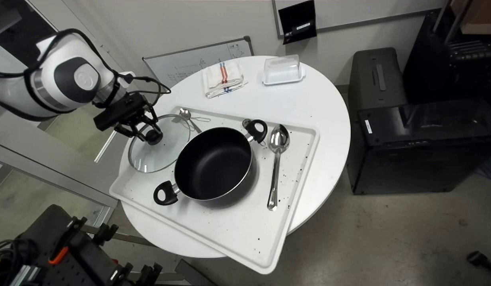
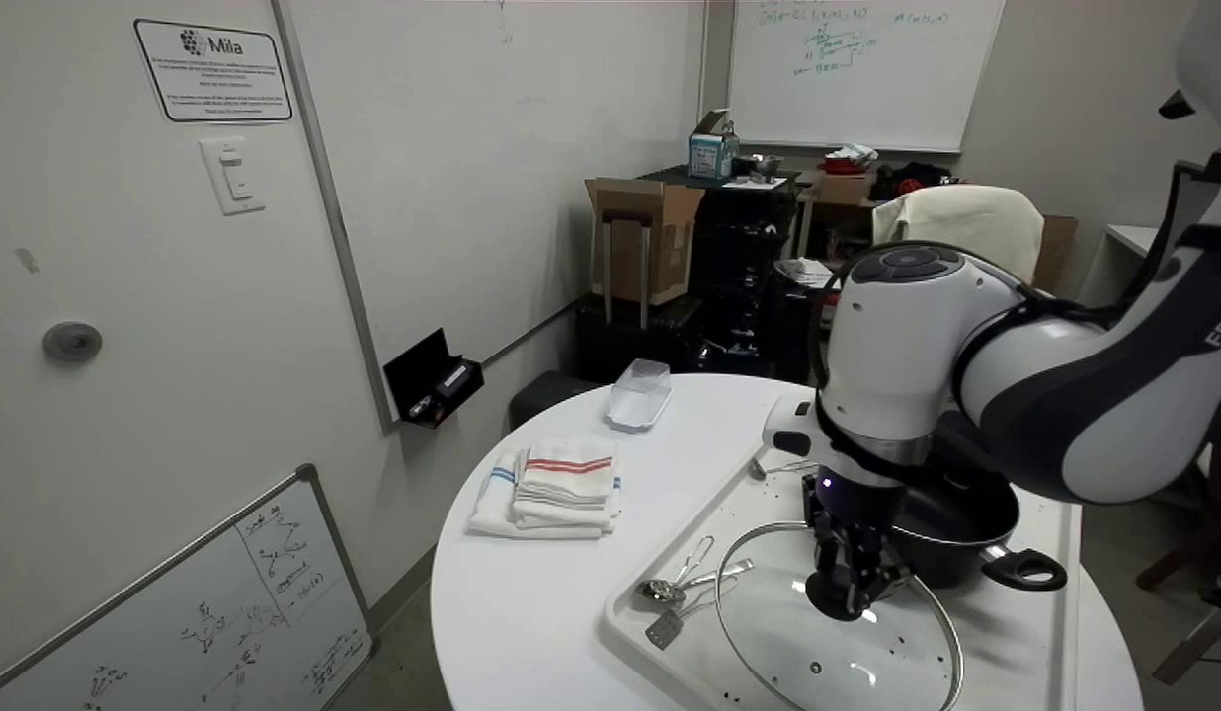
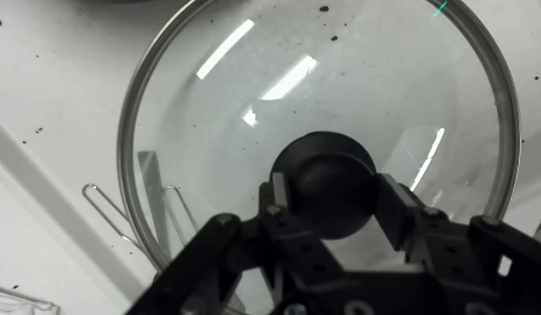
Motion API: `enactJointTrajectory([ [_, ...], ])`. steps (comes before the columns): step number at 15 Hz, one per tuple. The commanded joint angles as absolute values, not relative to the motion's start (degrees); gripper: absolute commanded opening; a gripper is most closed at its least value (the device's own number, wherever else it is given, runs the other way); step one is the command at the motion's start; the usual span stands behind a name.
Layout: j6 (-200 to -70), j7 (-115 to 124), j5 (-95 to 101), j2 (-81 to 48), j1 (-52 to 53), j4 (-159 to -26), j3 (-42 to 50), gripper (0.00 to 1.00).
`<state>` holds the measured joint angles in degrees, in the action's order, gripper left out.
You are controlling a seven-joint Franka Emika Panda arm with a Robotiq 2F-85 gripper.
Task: Move the lid to the tray
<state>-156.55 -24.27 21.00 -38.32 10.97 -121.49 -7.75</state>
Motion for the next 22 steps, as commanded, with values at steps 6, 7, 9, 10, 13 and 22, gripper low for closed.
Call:
enactJointTrajectory([
  [6,-161.35,-23.24,27.52,-45.01,13.68,-120.15,-3.40,0.25],
  [7,-161.58,-23.23,28.12,-45.43,14.03,-120.33,-3.02,0.25],
  [9,-162.10,-23.07,29.38,-46.19,14.86,-120.65,-2.06,0.25],
  [10,-162.37,-22.98,30.03,-46.47,15.26,-120.80,-1.56,0.25],
  [13,-162.61,-22.92,31.08,-46.44,15.84,-121.07,-0.90,0.25],
  [22,-161.72,-24.58,29.50,-42.92,13.08,-124.22,-3.90,0.99],
])
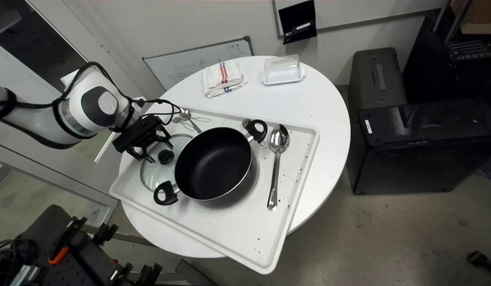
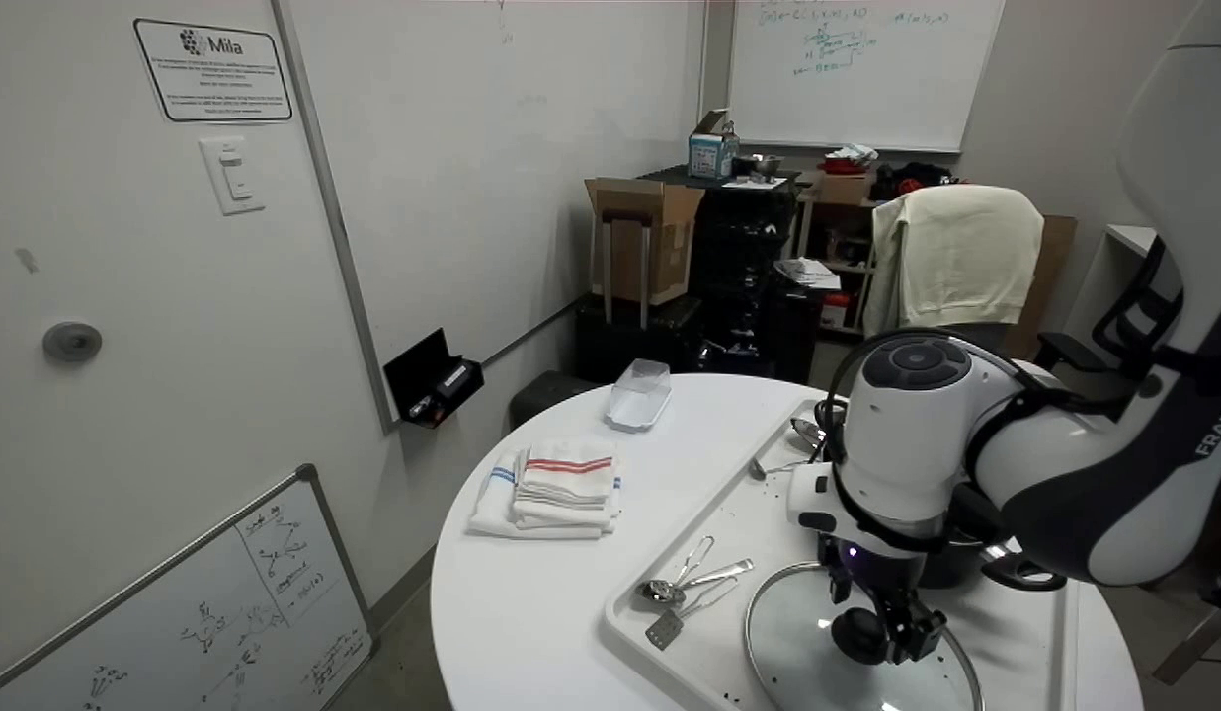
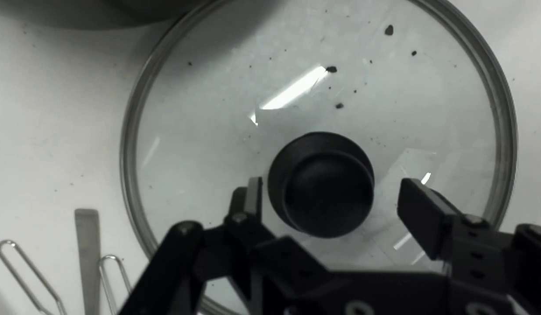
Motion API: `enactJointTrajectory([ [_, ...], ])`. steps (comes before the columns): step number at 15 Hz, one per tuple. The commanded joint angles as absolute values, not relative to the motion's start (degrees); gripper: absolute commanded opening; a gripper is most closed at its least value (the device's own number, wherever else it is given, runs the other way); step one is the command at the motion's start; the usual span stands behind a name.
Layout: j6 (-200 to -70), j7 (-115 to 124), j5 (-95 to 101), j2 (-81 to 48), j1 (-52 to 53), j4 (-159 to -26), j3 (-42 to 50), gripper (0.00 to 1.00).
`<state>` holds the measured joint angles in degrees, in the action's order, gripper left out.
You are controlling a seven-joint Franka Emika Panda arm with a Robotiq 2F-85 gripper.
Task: Move the lid to the tray
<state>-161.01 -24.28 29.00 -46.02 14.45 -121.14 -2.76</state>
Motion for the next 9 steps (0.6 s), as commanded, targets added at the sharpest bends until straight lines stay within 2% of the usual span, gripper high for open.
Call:
enactJointTrajectory([
  [1,-161.73,-25.04,29.37,-41.98,12.48,-125.10,-4.48,1.00],
  [9,-161.90,-30.87,27.40,-33.12,5.07,-133.85,-11.04,1.00],
])
